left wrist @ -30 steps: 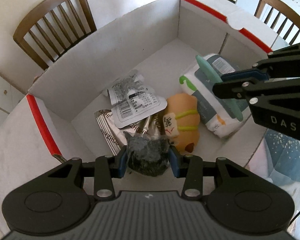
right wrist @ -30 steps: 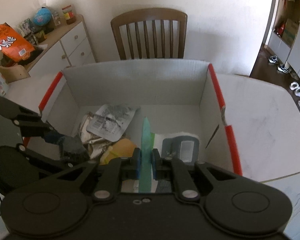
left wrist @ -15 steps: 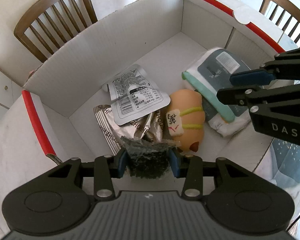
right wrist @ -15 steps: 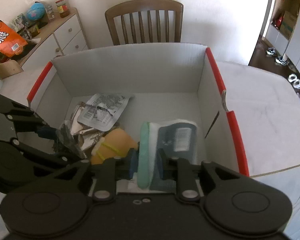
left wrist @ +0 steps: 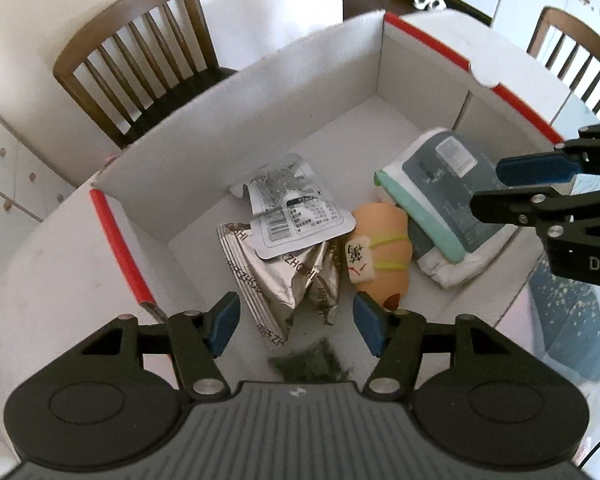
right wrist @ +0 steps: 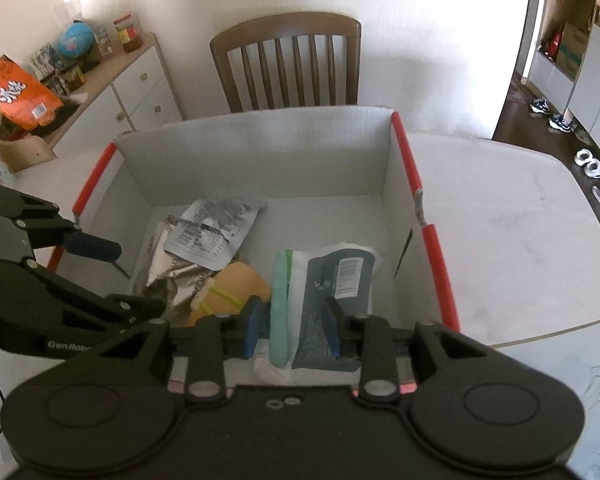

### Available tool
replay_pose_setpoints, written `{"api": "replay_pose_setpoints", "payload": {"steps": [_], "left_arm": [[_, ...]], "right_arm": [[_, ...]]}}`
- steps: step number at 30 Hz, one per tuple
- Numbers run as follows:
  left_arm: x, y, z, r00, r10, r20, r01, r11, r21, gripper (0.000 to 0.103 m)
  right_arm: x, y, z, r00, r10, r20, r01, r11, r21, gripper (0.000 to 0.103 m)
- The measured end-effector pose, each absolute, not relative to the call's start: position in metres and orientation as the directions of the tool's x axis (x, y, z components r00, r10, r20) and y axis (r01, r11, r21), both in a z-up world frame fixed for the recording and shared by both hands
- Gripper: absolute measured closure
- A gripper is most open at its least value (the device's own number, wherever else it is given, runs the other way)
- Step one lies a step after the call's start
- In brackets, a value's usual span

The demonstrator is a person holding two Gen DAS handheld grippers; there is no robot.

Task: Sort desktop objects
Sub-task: 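Withdraw both tools from the box toward the blue snack packet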

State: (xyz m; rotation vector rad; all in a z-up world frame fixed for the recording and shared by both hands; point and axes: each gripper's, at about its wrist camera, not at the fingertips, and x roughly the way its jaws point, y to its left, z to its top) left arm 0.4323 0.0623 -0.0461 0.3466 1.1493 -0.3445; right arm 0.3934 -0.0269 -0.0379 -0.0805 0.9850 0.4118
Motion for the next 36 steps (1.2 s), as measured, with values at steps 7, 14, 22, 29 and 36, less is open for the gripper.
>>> {"api": "replay_pose_setpoints", "payload": {"steps": [7,14,22,29,36], "left_arm": [[0.417,0.059,-0.025,0.395,-0.099,-0.913,0.432,0.897,0.09,0.042],[0.394,0.054,-0.004,0.424,-0.1,-0.9,0.413,0.906,0.094,0.042],[0.369,0.052,0.016,0.463,-0.103,-0.88,0.371,0.925,0.086,0.042],[0.346,0.052,0.03,0.497,-0.104,-0.862,0.326,0.942,0.075,0.042],[0.315,0.044,0.038,0.53,-0.115,-0.84,0.296,0.953,0.056,0.042]], "right_arm": [[0.382,-0.035,-0.017,0.508,0.316,-0.801,-0.378,0.918,0.122,0.071],[0.366,-0.042,-0.001,0.52,0.331,-0.787,-0.392,0.912,0.125,0.065],[0.346,-0.051,0.017,0.534,0.352,-0.769,-0.415,0.901,0.125,0.06],[0.327,-0.062,0.029,0.546,0.365,-0.754,-0.429,0.895,0.122,0.057],[0.309,-0.076,0.038,0.559,0.377,-0.739,-0.439,0.89,0.121,0.052]]}}
